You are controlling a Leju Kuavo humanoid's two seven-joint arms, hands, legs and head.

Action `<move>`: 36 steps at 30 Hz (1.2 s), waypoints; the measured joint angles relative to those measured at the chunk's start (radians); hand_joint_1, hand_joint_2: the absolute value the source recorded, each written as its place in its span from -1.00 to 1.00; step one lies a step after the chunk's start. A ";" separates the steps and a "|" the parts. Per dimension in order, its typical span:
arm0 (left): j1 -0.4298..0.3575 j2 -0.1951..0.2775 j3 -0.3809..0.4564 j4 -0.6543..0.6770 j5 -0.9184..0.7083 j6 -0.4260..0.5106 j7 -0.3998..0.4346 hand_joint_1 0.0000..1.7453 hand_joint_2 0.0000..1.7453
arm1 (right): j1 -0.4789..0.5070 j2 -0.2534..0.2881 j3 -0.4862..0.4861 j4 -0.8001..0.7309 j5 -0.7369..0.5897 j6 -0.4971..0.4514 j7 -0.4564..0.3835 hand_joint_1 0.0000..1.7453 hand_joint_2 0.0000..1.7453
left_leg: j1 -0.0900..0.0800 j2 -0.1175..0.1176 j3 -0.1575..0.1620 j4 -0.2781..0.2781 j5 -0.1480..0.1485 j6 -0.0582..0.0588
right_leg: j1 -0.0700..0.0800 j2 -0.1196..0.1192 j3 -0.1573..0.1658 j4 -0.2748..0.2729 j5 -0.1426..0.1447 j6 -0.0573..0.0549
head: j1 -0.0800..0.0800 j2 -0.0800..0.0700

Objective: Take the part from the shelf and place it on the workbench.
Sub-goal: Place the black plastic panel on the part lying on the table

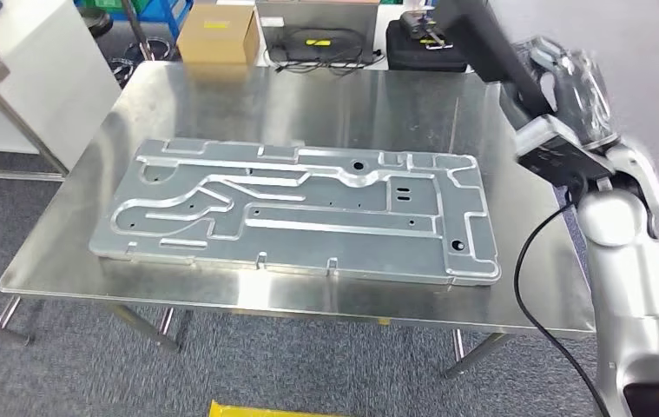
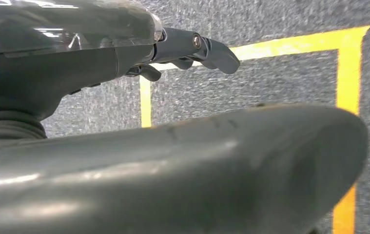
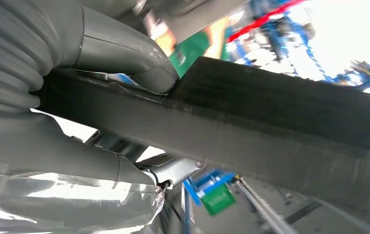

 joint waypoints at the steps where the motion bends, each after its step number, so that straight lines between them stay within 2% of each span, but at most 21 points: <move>1: -0.004 -0.002 0.000 0.000 -0.002 -0.002 0.000 -1.00 -1.00 | -0.038 -0.004 0.020 0.020 0.017 -0.011 0.009 1.00 1.00 | 0.003 -0.001 0.005 -0.011 0.007 0.001 | 0.002 -0.001 -0.021 0.043 -0.025 0.002 | 0.000 0.000; 3: -0.010 -0.003 0.000 0.000 -0.005 -0.005 0.000 -1.00 -1.00 | -0.108 -0.006 0.054 0.061 0.026 -0.033 0.023 1.00 1.00 | 0.003 -0.004 0.007 -0.016 0.009 0.004 | 0.001 0.003 -0.084 0.166 -0.079 0.009 | 0.001 0.000; 4: -0.010 -0.003 0.000 0.000 -0.006 -0.006 0.000 -1.00 -1.00 | -0.132 -0.006 0.072 0.080 0.034 -0.043 0.026 1.00 1.00 | 0.005 -0.005 0.008 -0.016 0.007 0.003 | -0.003 0.004 -0.110 0.214 -0.091 0.013 | 0.001 0.000; 5: -0.010 -0.003 0.000 0.000 -0.007 -0.006 0.000 -1.00 -1.00 | -0.149 -0.006 0.090 0.098 0.053 -0.057 0.028 1.00 1.00 | 0.007 -0.007 0.009 -0.014 0.005 0.000 | -0.008 0.004 -0.122 0.230 -0.084 0.017 | 0.001 0.000; 6: -0.011 -0.003 0.000 0.000 -0.008 -0.007 0.001 -1.00 -1.00 | -0.163 -0.005 0.110 0.117 0.083 -0.078 0.028 1.00 1.00 | 0.010 -0.009 0.011 -0.011 0.001 -0.004 | -0.013 0.003 -0.115 0.209 -0.059 0.022 | 0.001 0.000; 8: -0.013 -0.003 0.001 0.000 -0.012 -0.006 0.002 -1.00 -1.00 | -0.189 0.002 0.151 0.169 0.161 -0.138 0.022 1.00 1.00 | 0.016 -0.012 0.010 0.004 -0.012 -0.016 | -0.025 0.003 -0.062 0.086 0.015 0.032 | 0.001 0.000; 10: -0.017 -0.003 0.004 0.000 -0.017 -0.005 0.003 -1.00 -1.00 | -0.210 0.031 0.197 0.249 0.230 -0.214 0.009 1.00 1.00 | 0.016 -0.013 0.004 0.024 -0.026 -0.030 | -0.026 0.006 -0.019 -0.010 0.048 0.027 | 0.000 0.000; 13: -0.022 -0.003 0.012 0.000 -0.019 -0.002 0.002 -1.00 -1.00 | -0.210 0.095 0.279 0.416 0.310 -0.316 -0.011 1.00 1.00 | 0.016 -0.012 0.003 0.032 -0.035 -0.046 | -0.021 0.011 -0.010 -0.027 0.041 0.003 | 0.000 0.000; 15: -0.023 -0.004 0.019 0.000 -0.017 -0.002 -0.003 -1.00 -1.00 | -0.207 0.137 0.328 0.524 0.341 -0.322 -0.017 1.00 1.00 | 0.019 -0.012 -0.009 0.060 -0.055 -0.057 | -0.023 0.010 -0.008 -0.028 0.041 -0.010 | 0.000 0.000; 18: -0.021 -0.006 0.034 0.000 -0.008 -0.003 -0.014 -1.00 -1.00 | -0.191 0.217 0.397 0.741 0.376 -0.308 -0.015 1.00 1.00 | 0.022 -0.011 -0.094 0.234 -0.134 -0.067 | -0.021 0.006 -0.004 -0.029 0.038 -0.022 | 0.000 0.000; 20: -0.015 -0.006 0.044 0.000 -0.005 -0.003 -0.015 -1.00 -1.00 | -0.160 0.260 0.437 0.869 0.391 -0.316 -0.014 1.00 1.00 | 0.022 -0.011 -0.144 0.317 -0.150 -0.066 | -0.016 0.004 -0.001 -0.029 0.035 -0.026 | 0.000 0.000; 21: -0.010 -0.006 0.048 0.000 -0.004 -0.003 -0.014 -1.00 -0.50 | -0.150 0.277 0.452 0.914 0.398 -0.319 -0.017 0.50 0.50 | 0.022 -0.011 -0.144 0.304 -0.129 -0.063 | -0.013 0.005 0.000 -0.029 0.033 -0.027 | 0.000 0.000; 22: -0.006 -0.005 0.052 0.000 -0.004 -0.002 -0.013 -1.00 0.00 | -0.149 0.293 0.464 0.951 0.402 -0.322 -0.020 0.00 0.00 | 0.021 -0.011 -0.125 0.255 -0.093 -0.057 | -0.012 0.007 0.003 -0.028 0.031 -0.027 | 0.000 0.000; 24: -0.001 -0.004 0.059 0.000 -0.002 -0.001 -0.009 -1.00 1.00 | -0.167 0.315 0.478 1.009 0.397 -0.321 -0.025 -1.00 -1.00 | 0.016 -0.011 -0.062 0.117 -0.027 -0.042 | -0.008 0.010 0.012 -0.029 0.026 -0.024 | 0.000 0.000; 25: -0.001 -0.004 0.063 0.000 0.000 -0.002 -0.007 -1.00 1.00 | -0.175 0.322 0.480 1.031 0.390 -0.317 -0.025 -1.00 -1.00 | 0.013 -0.011 -0.039 0.070 -0.012 -0.037 | -0.006 0.011 0.015 -0.029 0.023 -0.020 | 0.000 0.000; 27: 0.001 -0.003 0.069 0.000 -0.003 -0.004 -0.005 -1.00 1.00 | -0.182 0.331 0.482 1.063 0.380 -0.307 -0.026 -1.00 -1.00 | 0.007 -0.013 -0.024 0.040 -0.013 -0.033 | -0.004 0.011 0.017 -0.031 0.023 -0.010 | 0.000 0.000; 29: 0.004 -0.002 0.071 0.000 -0.009 0.001 -0.007 -1.00 0.00 | -0.183 0.340 0.484 1.081 0.377 -0.300 -0.026 -1.00 -1.00 | 0.007 -0.012 -0.022 0.032 -0.007 -0.023 | -0.006 0.011 0.017 -0.031 0.021 0.002 | 0.000 0.000; 31: 0.006 -0.001 0.074 0.000 -0.004 0.017 -0.017 -1.00 -1.00 | -0.187 0.345 0.485 1.093 0.373 -0.298 -0.024 -1.00 -1.00 | 0.010 -0.011 -0.016 0.018 0.001 -0.010 | -0.008 0.010 -0.003 0.014 -0.011 0.010 | 0.000 0.000; 34: 0.005 -0.001 0.085 0.000 0.008 0.040 -0.025 -1.00 -1.00 | -0.188 0.348 0.485 1.108 0.363 -0.296 -0.023 -1.00 -1.00 | 0.007 -0.013 -0.015 0.015 0.003 -0.001 | -0.008 0.009 -0.089 0.194 -0.095 0.015 | 0.000 0.000; 35: 0.006 -0.001 0.089 0.000 0.009 0.045 -0.021 -1.00 -1.00 | -0.187 0.348 0.485 1.111 0.359 -0.296 -0.023 -1.00 -1.00 | 0.006 -0.014 -0.015 0.017 0.002 -0.001 | -0.008 0.009 -0.107 0.230 -0.101 0.016 | 0.000 0.000; 36: 0.006 -0.001 0.092 0.000 0.011 0.047 -0.016 -1.00 -1.00 | -0.187 0.349 0.486 1.113 0.356 -0.296 -0.022 -1.00 -1.00 | 0.006 -0.015 -0.015 0.019 0.001 -0.001 | -0.008 0.009 -0.109 0.229 -0.088 0.015 | 0.000 0.000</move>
